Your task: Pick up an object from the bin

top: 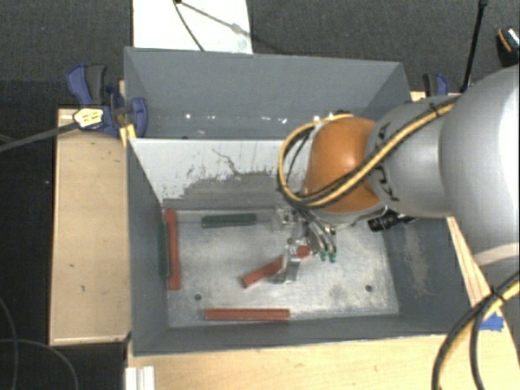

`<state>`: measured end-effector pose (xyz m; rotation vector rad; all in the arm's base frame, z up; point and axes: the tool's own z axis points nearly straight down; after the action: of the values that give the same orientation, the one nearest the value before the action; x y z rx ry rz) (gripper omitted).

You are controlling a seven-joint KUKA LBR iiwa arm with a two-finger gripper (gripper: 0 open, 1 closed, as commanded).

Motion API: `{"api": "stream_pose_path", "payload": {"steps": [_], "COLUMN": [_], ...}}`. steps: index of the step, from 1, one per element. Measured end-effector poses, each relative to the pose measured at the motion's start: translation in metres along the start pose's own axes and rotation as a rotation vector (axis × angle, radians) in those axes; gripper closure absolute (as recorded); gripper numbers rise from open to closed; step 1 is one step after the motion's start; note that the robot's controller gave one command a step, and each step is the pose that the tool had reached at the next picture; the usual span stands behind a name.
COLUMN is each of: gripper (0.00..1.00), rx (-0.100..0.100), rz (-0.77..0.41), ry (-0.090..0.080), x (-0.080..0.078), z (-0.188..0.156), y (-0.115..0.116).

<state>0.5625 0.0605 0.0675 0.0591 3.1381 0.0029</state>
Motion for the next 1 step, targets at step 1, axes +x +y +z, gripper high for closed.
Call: {"api": "stream_pose_path", "payload": {"steps": [1], "gripper": [1.00], "rx": [0.000], "rz": [0.002], "ry": [0.000], "x": [0.0011], "z": [-0.0042], "y": [-0.0006]}}
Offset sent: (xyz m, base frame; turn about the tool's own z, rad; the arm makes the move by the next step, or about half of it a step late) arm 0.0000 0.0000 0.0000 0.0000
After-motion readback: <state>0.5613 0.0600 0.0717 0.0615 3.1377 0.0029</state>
